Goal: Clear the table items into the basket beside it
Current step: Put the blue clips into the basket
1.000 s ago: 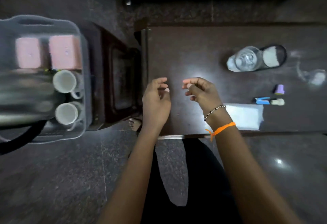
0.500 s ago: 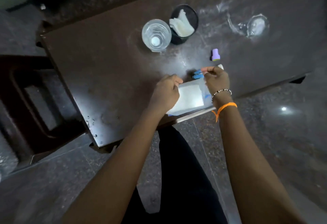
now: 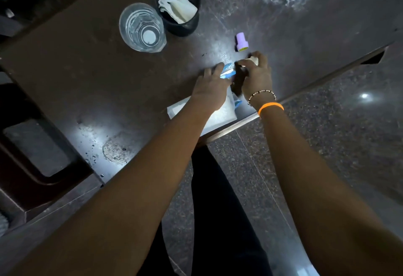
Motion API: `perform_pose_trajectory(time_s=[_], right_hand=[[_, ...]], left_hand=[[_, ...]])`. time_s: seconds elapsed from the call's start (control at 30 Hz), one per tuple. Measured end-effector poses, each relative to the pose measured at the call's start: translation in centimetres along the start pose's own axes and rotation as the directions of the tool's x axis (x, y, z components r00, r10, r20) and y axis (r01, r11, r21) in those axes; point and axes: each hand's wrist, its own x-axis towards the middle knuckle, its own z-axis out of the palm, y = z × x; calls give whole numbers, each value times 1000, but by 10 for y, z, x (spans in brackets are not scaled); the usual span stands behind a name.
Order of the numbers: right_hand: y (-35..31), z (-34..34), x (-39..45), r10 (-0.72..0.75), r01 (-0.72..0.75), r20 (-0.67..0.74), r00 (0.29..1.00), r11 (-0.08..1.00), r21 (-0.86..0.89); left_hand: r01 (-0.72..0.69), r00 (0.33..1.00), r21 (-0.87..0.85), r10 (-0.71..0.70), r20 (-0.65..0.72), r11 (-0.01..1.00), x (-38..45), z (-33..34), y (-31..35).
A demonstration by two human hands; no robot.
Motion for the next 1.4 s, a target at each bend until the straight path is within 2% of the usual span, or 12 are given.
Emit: perform_pose_trajectory(time_s=[0.17,0.37,0.53,0.63,0.77,0.87,1.0,1.07,1.17,1.23,1.3,1.4], right_hand=[[2,1,6,-11,12,9,1000,997,-82],[-9,5,-4,90,-61,-167,982,983,173],[-37,13,-38,-120,149,-165,979,973,179],[-71,29,-56,-251,263,-82,965,943,203],[-134,59,-82,-410,390,62,910,897,207],[-186,88,-110,-544,514,159,824,836,193],[-247,124,-146,-595,578,306,743,801,153],[-283,154,-174,-647,666,406,646,737,114],[-335,191,-210,-700,750,471,537,652,115],[-369,216,-232,-711,741,464,528,653,158],[-404,241,-250,-701,701,451,553,684,202],[-453,279,-267,-737,714,430,521,653,253]], left_hand=[[-3,999,-10,3,-44,1000,13,-3,3],[32,990,-250,-65,-126,968,-3,-13,-5],[46,928,-552,-240,-285,833,-59,-20,-35],[78,836,-705,-431,-339,705,-106,-18,-67],[100,700,-795,-611,-371,598,-174,-11,-116],[106,568,-862,-742,-357,495,-230,-5,-154],[92,414,-926,-859,-299,367,-295,2,-194],[93,308,-949,-915,-260,301,-339,8,-222],[66,189,-972,-959,-212,228,-391,14,-264],[29,135,-983,-975,-176,181,-421,14,-291],[19,106,-990,-984,-140,143,-445,14,-318],[16,113,-992,-986,-120,123,-473,18,-352]])
